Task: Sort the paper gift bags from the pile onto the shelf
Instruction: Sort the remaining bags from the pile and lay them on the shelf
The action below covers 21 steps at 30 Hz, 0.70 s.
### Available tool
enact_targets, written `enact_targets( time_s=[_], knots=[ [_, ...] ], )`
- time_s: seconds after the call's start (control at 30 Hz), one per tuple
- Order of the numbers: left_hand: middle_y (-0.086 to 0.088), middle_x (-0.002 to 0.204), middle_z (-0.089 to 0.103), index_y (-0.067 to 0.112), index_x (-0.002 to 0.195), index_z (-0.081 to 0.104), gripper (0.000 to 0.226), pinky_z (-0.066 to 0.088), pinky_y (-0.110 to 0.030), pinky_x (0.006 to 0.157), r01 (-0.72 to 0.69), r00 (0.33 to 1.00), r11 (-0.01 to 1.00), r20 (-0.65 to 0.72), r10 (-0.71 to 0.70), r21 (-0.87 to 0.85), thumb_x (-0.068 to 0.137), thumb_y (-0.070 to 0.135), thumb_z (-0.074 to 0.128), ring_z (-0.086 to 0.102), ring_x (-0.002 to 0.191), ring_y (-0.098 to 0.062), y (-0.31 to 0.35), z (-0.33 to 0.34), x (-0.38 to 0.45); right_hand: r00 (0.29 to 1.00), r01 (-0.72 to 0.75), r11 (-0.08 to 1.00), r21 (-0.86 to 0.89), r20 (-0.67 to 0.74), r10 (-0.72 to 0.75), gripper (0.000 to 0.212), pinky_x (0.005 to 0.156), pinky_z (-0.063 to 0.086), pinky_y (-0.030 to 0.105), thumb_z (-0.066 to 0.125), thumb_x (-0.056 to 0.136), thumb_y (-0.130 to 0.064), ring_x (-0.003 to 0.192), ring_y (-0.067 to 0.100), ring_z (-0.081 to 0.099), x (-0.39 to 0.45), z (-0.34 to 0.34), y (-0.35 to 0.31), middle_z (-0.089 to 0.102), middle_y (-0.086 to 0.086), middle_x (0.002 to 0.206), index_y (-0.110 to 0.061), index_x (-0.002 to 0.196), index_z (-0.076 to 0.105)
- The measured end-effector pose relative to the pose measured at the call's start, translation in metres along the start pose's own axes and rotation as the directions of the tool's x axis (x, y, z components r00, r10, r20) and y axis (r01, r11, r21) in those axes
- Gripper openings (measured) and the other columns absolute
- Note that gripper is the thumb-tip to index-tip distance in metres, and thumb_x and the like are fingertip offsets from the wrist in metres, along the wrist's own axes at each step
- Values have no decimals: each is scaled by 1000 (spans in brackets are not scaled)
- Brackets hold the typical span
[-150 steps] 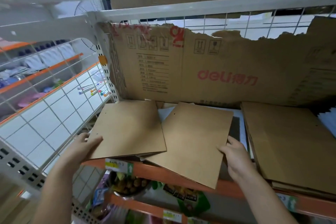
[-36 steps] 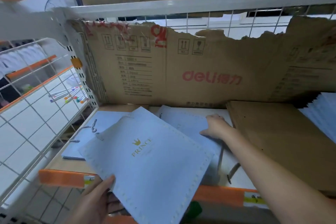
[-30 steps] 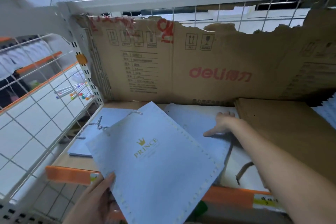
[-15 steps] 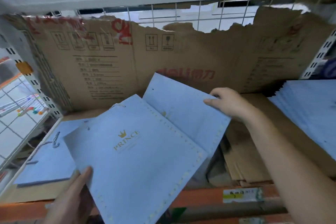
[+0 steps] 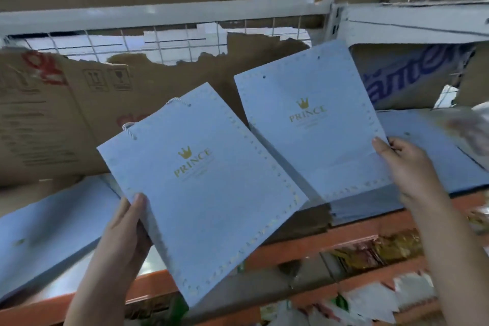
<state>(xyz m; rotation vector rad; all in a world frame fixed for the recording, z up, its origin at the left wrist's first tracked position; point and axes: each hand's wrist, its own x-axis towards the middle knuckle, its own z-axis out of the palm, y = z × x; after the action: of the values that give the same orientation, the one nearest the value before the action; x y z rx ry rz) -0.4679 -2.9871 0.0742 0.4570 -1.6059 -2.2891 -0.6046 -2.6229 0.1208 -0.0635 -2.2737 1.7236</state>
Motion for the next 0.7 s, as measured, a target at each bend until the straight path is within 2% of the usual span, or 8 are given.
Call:
enact_targets(
  time_s=[0.07, 0.2, 0.27, 0.37, 0.43, 0.53, 0.6, 0.7],
  knots=[
    [14, 95, 74, 30, 105, 60, 27, 58, -21, 65, -33, 999, 999, 15, 33, 12, 100, 24, 33, 70, 85, -5, -9, 38, -3, 999, -37, 999, 4, -32, 38, 23, 62, 46, 27, 50, 94, -31, 70, 10, 59, 12, -40, 20, 61, -5, 79, -10, 91, 60],
    [14, 101, 71, 35, 104, 62, 23, 57, -32, 75, -86, 996, 995, -31, 88, 56, 98, 31, 40, 69, 88, -7, -34, 117, -8, 989, -102, 994, 45, -104, 106, 17, 42, 44, 8, 53, 92, -28, 53, -1, 61, 36, -119, 63, 67, -8, 69, -15, 84, 60],
    [9, 103, 70, 38, 98, 63, 21, 51, -34, 75, -121, 988, 984, -81, 132, 132, 98, 35, 43, 67, 86, -11, -48, 153, -8, 979, -125, 992, 13, -161, 126, 17, 38, 38, 5, 54, 92, -24, 60, 6, 61, 44, -152, 77, 64, 5, 80, -9, 90, 61],
    [0, 92, 63, 21, 97, 58, 21, 45, -31, 63, -185, 973, 944, -81, 214, 273, 99, 33, 41, 59, 76, -14, -65, 203, -5, 970, -128, 989, -68, -217, 111, 22, 37, 33, 6, 51, 94, -17, 62, 7, 57, 54, -191, 94, 54, 15, 93, 3, 102, 59],
    [-3, 80, 54, 12, 91, 52, 25, 37, -29, 55, -192, 971, 913, -67, 231, 361, 99, 33, 40, 51, 68, -15, -73, 233, 0, 968, -130, 982, -137, -234, 96, 28, 43, 35, 12, 52, 93, -18, 78, 20, 48, 60, -210, 103, 53, 16, 93, 7, 102, 60],
    [1, 70, 47, 21, 74, 44, 27, 31, -30, 52, -194, 960, 850, -85, 268, 489, 98, 32, 42, 44, 61, -14, -84, 265, 18, 956, -169, 969, -180, -269, 117, 43, 65, 29, 29, 57, 82, -38, 88, 30, 51, 80, -229, 117, 57, 21, 96, 2, 99, 61],
    [2, 69, 46, 19, 75, 44, 27, 31, -31, 52, -193, 951, 810, -97, 293, 553, 98, 33, 42, 43, 61, -15, -91, 278, 34, 951, -193, 960, -204, -280, 132, 51, 69, 31, 34, 52, 76, -43, 98, 36, 55, 99, -234, 123, 58, 19, 97, 0, 102, 62],
    [1, 74, 49, 13, 91, 48, 25, 34, -29, 50, -163, 951, 756, -103, 291, 634, 98, 36, 40, 46, 64, -18, -100, 292, 53, 957, -210, 929, -306, -259, 132, 39, 78, 37, 38, 52, 92, -32, 107, 38, 54, 129, -235, 133, 60, 24, 114, 0, 113, 60]
  ],
)
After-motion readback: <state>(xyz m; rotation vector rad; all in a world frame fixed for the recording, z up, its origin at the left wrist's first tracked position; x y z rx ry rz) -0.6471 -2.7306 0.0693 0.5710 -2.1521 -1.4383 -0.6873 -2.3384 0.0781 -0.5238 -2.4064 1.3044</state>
